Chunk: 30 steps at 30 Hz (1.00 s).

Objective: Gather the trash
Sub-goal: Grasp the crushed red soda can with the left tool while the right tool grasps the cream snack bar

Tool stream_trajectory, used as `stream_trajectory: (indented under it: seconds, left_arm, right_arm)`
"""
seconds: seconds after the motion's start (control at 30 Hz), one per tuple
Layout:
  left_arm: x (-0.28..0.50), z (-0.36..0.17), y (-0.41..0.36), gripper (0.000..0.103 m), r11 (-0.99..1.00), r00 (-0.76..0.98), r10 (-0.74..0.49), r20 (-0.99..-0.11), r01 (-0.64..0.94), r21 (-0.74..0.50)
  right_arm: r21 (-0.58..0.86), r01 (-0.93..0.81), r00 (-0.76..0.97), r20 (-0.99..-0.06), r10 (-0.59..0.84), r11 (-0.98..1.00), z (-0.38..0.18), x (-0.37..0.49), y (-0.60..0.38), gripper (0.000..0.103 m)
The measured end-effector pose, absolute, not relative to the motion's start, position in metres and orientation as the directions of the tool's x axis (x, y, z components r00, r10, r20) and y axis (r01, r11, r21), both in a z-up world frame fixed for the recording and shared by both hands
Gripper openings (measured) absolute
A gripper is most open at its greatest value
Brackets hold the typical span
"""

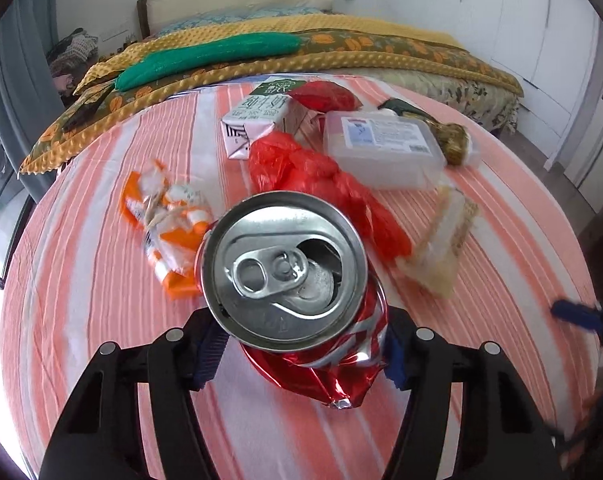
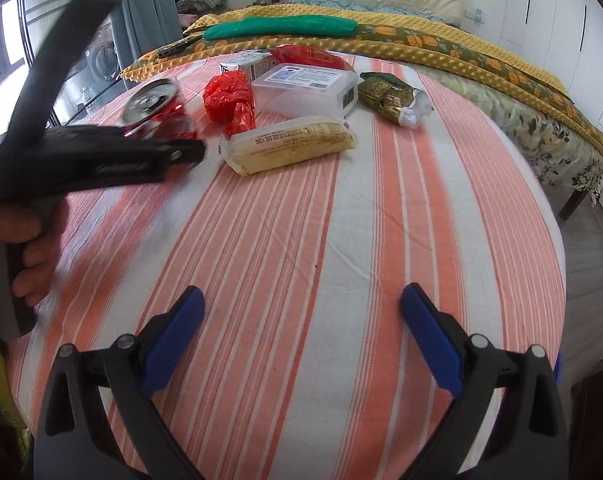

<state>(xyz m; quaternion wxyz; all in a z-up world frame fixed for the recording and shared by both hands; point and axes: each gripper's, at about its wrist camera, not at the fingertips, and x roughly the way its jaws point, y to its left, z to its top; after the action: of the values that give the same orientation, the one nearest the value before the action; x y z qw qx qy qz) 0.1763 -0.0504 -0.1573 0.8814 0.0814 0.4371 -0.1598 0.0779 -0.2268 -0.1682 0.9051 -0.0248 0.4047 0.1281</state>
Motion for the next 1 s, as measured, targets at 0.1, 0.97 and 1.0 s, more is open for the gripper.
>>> stream_trajectory:
  seconds: [0.1,0.97,1.0]
  left_arm:
    - [0.146,-0.156,-0.033,0.063,0.922,0.537,-0.245,-0.807,0.386,-0.024]
    - [0.125,-0.168,-0.013,0.097,0.935,0.534,-0.191,-0.823,0.356,0.014]
    - [0.125,-0.168,-0.013,0.097,0.935,0.534,-0.191,-0.823,0.355,0.013]
  right_arm:
    - [0.057,-0.251,0.64,-0.739,0.21,0.966,-0.168,0.078,-0.227,0.095]
    - [0.384,0.012,0.629,-0.721,0.291,0.923,-0.136,0.172,-0.214,0.062]
    - [0.35,0.036,0.629,-0.735,0.251,0.936,-0.137,0.178,-0.211,0.062]
